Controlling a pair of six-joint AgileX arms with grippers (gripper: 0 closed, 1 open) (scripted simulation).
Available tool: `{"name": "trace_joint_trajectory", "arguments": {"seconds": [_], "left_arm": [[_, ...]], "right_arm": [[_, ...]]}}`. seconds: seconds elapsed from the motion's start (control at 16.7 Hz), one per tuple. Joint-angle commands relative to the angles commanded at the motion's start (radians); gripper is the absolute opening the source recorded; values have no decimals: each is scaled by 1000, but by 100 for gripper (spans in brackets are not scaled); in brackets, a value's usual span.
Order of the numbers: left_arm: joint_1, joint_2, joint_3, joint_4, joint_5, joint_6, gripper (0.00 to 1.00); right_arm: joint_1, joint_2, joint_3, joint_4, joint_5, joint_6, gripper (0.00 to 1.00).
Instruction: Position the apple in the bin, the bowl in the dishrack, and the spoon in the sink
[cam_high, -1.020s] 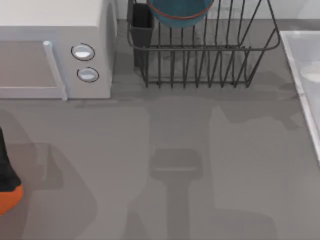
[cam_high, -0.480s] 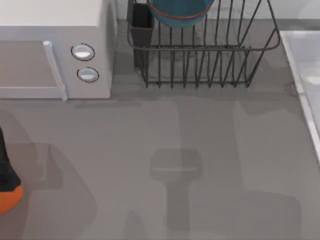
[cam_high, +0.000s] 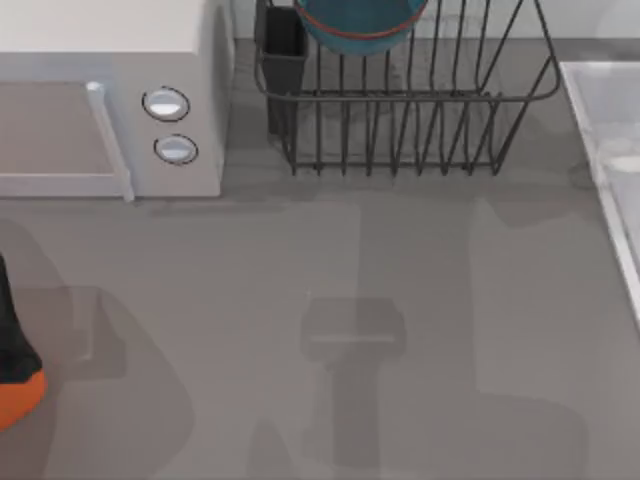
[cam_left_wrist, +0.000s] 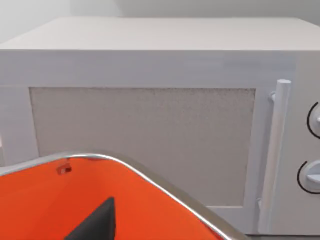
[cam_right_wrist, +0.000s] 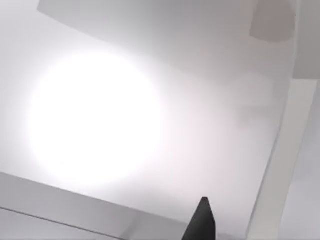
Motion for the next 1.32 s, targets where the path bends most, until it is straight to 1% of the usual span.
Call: {"name": "trace_joint_trajectory", "arguments": {"seconds": [0.18, 0.3, 0.42, 0.66, 1.32], "left_arm": [[0, 0, 0, 0, 0, 0, 100], [0, 0, 0, 0, 0, 0, 100], [0, 0, 0, 0, 0, 0, 100], [0, 0, 0, 0, 0, 0, 100], [0, 0, 0, 0, 0, 0, 100]], "right_arm": [[1, -47, -179, 104, -1, -4, 0], [-2, -71, -257, 162, -1, -4, 0], [-5, -84, -293, 193, -1, -4, 0], [-5, -84, -295, 195, -1, -4, 0], [-5, -84, -295, 195, -1, -4, 83]]}}
